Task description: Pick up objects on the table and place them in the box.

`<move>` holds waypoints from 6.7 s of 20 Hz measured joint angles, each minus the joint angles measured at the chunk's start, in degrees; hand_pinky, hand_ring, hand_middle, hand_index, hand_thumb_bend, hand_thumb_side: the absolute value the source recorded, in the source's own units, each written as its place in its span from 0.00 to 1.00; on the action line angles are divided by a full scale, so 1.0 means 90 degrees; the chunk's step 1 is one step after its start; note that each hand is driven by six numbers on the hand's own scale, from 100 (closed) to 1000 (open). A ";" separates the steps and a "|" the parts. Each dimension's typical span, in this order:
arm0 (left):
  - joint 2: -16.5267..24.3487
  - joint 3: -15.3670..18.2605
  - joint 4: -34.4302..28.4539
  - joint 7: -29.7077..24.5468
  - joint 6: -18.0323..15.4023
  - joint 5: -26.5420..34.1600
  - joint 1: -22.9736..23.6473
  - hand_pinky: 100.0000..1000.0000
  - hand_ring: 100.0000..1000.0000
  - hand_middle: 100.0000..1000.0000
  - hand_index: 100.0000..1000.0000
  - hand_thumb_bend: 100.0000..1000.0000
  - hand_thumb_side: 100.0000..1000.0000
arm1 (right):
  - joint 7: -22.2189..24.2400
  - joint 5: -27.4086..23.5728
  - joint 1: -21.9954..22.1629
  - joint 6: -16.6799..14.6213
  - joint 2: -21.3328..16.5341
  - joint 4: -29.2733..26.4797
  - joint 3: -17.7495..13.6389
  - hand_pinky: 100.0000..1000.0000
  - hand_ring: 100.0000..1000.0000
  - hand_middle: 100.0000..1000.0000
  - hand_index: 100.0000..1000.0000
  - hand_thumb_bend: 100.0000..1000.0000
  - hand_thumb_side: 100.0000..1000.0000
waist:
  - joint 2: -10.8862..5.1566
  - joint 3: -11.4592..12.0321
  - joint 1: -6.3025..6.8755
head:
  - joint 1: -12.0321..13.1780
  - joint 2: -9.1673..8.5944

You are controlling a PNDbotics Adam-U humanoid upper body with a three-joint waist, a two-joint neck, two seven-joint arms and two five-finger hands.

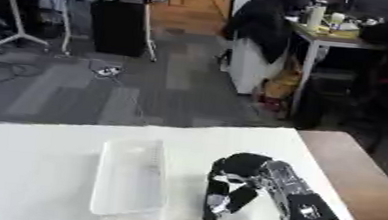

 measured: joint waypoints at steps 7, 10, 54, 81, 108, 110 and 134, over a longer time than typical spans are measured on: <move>0.0000 0.0000 0.0000 0.0000 0.0000 0.0000 0.0000 0.54 0.56 0.71 0.85 0.06 1.00 | -0.0153 0.0157 0.0001 0.0033 -0.0010 0.0048 -0.0028 0.76 0.74 0.80 0.86 0.84 1.00 | 0.0000 -0.0003 0.0000 | 0.0001 0.0000; 0.0000 0.0000 0.0000 0.0000 0.0000 0.0000 0.0000 0.54 0.56 0.71 0.85 0.06 1.00 | -0.0131 0.0190 0.0004 -0.0026 -0.0046 0.0171 -0.0023 0.77 0.75 0.80 0.87 0.84 1.00 | 0.0000 -0.0005 0.0000 | 0.0002 0.0000; -0.0004 -0.0001 -0.0002 -0.0004 -0.0001 0.0000 0.0001 0.54 0.56 0.71 0.85 0.06 1.00 | -0.2649 0.1041 0.0039 0.0506 0.0197 0.1303 -0.0151 0.22 0.37 0.29 0.46 0.76 0.92 | 0.0028 0.0019 0.0025 | 0.0002 -0.0005; -0.0005 -0.0002 -0.0002 -0.0005 0.0000 0.0000 0.0001 0.54 0.56 0.71 0.85 0.06 1.00 | -0.5316 0.0134 0.0064 0.0026 0.0328 0.1981 -0.0343 0.00 0.01 0.04 0.29 0.60 0.77 | 0.0047 0.0019 0.0040 | 0.0002 -0.0120; -0.0007 -0.0033 -0.0002 -0.0056 -0.0001 0.0007 0.0000 0.54 0.56 0.71 0.85 0.06 1.00 | -0.3356 -0.0330 -0.0004 0.2571 0.0705 0.1677 -0.0128 0.66 0.63 0.59 0.74 0.69 1.00 | 0.0024 0.0053 0.0025 | 0.0002 -0.0221; -0.0007 -0.0037 -0.0002 -0.0057 -0.0001 0.0008 -0.0002 0.54 0.56 0.71 0.85 0.06 1.00 | -0.3267 -0.0172 -0.0003 0.2764 0.0794 0.1595 -0.0128 0.60 0.56 0.53 0.69 0.73 1.00 | 0.0018 0.0071 0.0017 | 0.0002 -0.0232; -0.0008 -0.0038 -0.0002 -0.0057 0.0000 0.0008 -0.0041 0.54 0.56 0.72 0.85 0.06 1.00 | -0.4662 -0.1281 0.0244 0.2147 0.0794 0.1210 -0.0508 0.00 0.00 0.00 0.26 0.76 0.53 | 0.0012 0.0033 0.0008 | 0.0005 -0.0233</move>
